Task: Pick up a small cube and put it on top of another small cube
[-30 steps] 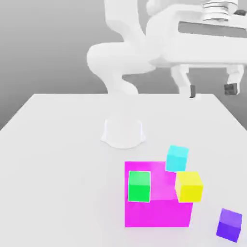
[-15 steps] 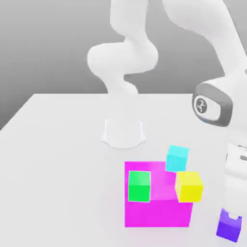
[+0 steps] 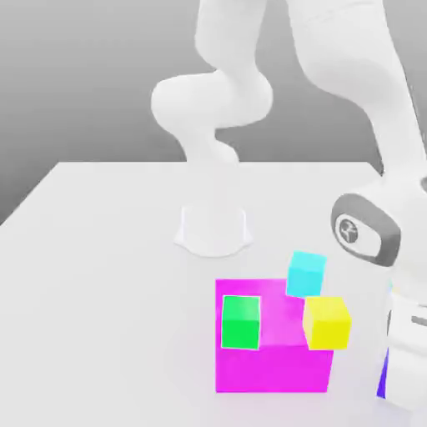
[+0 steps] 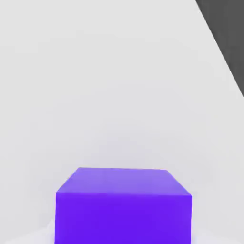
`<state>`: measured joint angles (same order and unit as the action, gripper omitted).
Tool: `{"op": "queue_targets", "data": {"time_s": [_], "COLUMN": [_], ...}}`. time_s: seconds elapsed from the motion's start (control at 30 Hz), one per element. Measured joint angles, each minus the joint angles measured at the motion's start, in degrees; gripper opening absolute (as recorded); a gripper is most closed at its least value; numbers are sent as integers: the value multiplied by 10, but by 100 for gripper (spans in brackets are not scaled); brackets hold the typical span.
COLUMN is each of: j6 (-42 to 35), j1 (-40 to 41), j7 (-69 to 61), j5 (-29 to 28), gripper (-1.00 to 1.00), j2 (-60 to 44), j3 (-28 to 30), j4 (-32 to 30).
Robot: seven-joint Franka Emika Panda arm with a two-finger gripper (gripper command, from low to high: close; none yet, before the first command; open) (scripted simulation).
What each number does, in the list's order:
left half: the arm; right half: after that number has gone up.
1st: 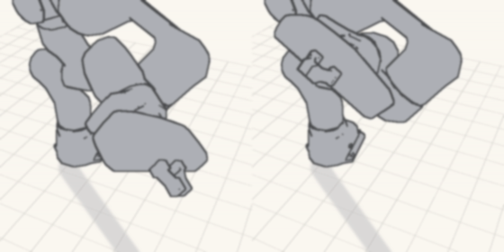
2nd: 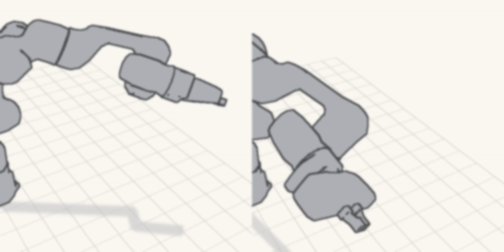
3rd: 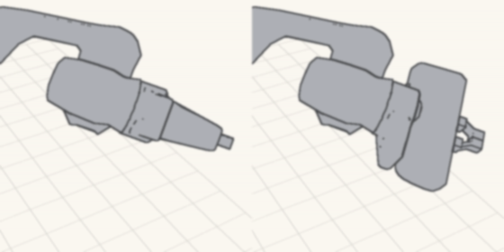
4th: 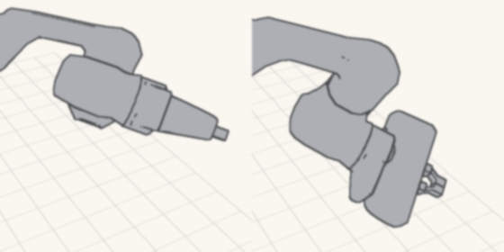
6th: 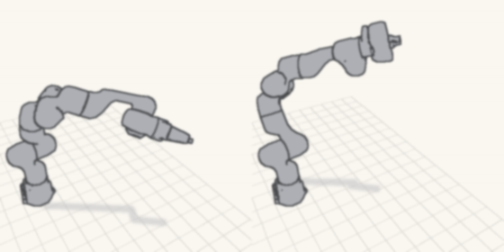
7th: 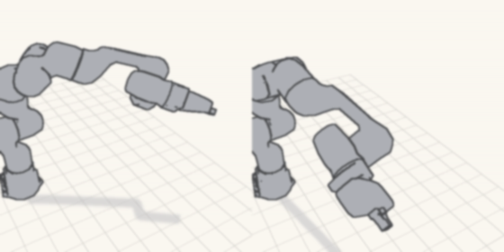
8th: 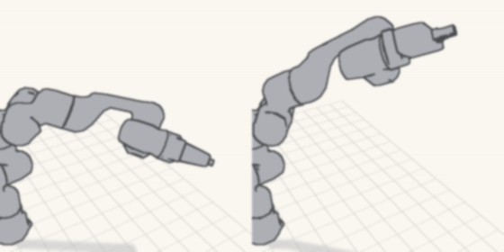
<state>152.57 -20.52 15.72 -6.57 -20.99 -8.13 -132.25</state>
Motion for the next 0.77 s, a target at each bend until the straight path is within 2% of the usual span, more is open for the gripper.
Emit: {"op": "queue_targets", "data": {"time_s": [0.2, 0.47, 0.53, 0.63, 0.67, 0.77], "j6": [-89, -189, -179, -116, -96, -96], "j1": [60, 77, 70, 67, 67, 67], "j7": [-37, 78, 112, 128, 131, 131], "j5": [63, 89, 85, 77, 74, 74], "gripper": [-100, -100, -100, -100, 100, 100], "j2": [107, 273, 292, 254, 240, 240], "j3": [19, 34, 20, 14, 15, 15], "j4": [-7, -87, -109, -132, -138, -138]}}
